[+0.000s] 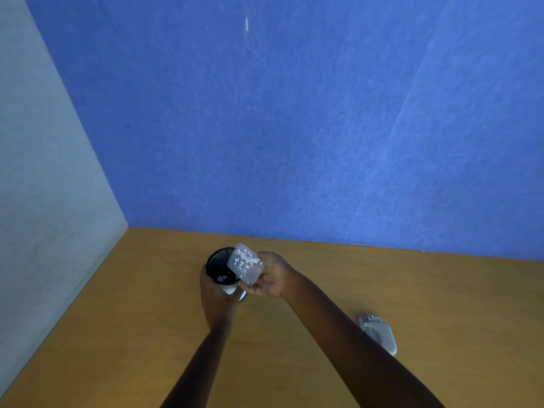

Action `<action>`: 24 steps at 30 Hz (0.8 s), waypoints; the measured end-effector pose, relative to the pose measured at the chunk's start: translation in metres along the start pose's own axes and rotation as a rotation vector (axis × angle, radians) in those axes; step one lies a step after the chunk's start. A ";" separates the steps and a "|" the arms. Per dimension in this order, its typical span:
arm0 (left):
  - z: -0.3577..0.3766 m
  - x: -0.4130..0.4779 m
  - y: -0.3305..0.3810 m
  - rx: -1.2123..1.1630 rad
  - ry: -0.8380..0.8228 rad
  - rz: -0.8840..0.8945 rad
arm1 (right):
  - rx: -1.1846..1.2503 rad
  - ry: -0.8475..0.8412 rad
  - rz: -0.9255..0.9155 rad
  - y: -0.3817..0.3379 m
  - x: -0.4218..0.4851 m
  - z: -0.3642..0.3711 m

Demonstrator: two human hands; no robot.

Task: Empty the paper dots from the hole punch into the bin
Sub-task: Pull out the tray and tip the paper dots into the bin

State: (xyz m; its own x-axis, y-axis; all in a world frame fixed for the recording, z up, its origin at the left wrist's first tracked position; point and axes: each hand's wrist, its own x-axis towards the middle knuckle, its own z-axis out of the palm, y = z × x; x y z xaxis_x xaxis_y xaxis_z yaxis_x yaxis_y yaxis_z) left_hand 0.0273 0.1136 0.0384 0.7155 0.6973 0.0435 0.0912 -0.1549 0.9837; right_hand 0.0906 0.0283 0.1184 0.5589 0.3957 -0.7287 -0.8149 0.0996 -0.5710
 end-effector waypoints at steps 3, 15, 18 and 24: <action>0.001 0.002 -0.003 0.044 0.010 0.002 | -0.147 0.049 -0.022 -0.004 0.003 0.008; 0.005 0.008 -0.015 0.117 0.051 -0.017 | -1.145 0.326 -0.405 0.000 0.013 0.039; 0.005 0.009 -0.015 0.119 0.045 -0.034 | -1.176 0.376 -0.452 0.002 0.018 0.042; 0.005 0.007 -0.014 0.129 0.037 -0.029 | -1.242 0.394 -0.477 0.005 0.019 0.044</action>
State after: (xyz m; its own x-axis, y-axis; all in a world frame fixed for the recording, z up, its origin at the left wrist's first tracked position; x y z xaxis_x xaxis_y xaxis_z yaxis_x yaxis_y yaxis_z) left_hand 0.0346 0.1171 0.0237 0.6852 0.7280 0.0236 0.2016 -0.2208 0.9543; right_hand 0.0903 0.0768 0.1182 0.9172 0.2520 -0.3087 0.0181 -0.8002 -0.5995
